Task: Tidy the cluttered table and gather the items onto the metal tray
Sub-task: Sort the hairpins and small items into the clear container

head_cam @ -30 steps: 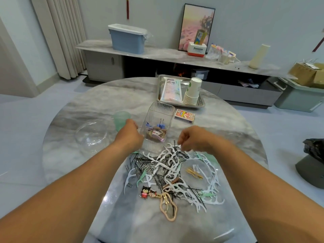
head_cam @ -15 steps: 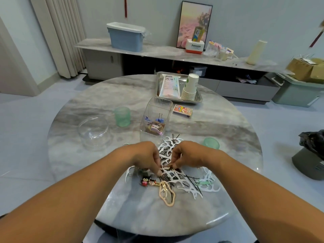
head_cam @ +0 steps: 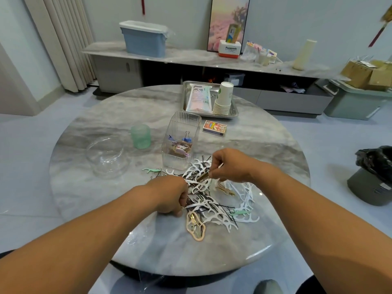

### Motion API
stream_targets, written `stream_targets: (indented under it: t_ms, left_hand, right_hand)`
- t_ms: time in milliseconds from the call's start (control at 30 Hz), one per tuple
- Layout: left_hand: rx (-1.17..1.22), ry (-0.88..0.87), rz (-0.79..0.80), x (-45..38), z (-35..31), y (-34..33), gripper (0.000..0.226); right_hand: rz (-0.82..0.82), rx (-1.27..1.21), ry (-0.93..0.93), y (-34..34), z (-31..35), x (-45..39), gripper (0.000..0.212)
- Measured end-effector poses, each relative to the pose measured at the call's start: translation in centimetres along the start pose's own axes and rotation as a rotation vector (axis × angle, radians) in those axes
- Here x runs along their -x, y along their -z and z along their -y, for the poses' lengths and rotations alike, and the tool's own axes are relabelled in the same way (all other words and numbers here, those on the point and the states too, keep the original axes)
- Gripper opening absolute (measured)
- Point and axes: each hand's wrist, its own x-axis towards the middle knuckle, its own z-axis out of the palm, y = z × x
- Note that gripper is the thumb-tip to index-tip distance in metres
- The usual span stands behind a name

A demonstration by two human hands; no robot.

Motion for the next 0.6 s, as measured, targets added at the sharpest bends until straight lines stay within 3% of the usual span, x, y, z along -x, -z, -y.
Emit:
stream_targets:
  t_ms: [133, 300, 433, 600]
  left_hand:
    - [0.197, 0.02, -0.075, 0.0, 1.4, 1.5, 0.013]
    - [0.912, 0.108, -0.222, 0.1, 2.1, 3.5, 0.016]
    - [1.418, 0.222, -0.128, -0.1, 1.3, 3.7, 0.009]
    - [1.706, 0.204, -0.008, -0.1, 0.5, 3.3, 0.013]
  right_hand:
    - [-0.018, -0.25, -0.014, 0.4, 0.4, 0.6, 0.012]
    - [0.038, -0.564, -0.029, 0.8, 1.6, 1.4, 0.018]
    - [0.086, -0.672, -0.019, 1.0, 2.3, 1.6, 0.019]
    - [0.165, -0.719, -0.059, 0.6, 2.4, 1.5, 0.013]
